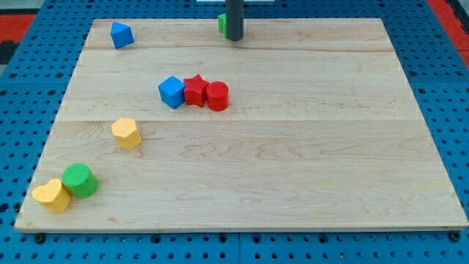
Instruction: Move green circle towards right
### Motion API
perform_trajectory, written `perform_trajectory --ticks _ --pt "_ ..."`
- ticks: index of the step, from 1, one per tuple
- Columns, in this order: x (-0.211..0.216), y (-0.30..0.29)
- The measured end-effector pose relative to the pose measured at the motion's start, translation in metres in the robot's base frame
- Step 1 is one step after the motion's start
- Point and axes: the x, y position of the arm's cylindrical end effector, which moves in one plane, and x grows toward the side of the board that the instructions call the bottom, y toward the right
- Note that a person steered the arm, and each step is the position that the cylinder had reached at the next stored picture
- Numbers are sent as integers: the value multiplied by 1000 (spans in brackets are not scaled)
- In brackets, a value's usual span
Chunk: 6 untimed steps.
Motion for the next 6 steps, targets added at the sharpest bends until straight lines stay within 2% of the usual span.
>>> perform_trajectory --ticks 1,2,3,4,5,6 --pt "12 -26" --pt "12 -103" --pt "55 -141" --pt "109 -223" --pt "229 -270" --pt "278 -306"
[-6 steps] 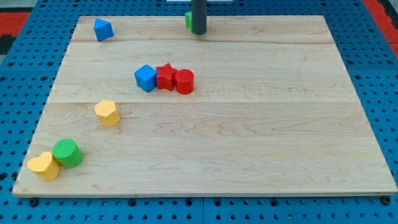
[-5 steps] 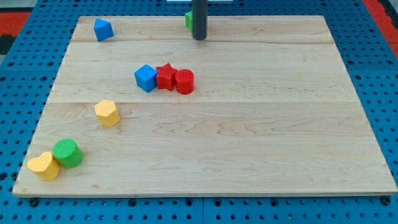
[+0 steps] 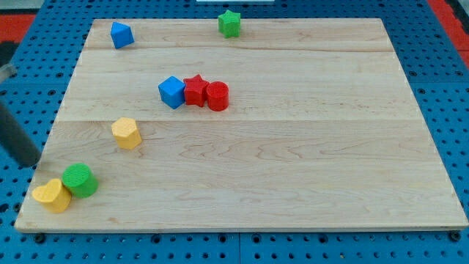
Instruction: Move green circle towards right
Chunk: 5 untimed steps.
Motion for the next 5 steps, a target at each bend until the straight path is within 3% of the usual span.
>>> perform_trajectory --ticks 2,3,4,5 --pt "82 13" --pt "64 48" --pt "12 63" --pt "7 118"
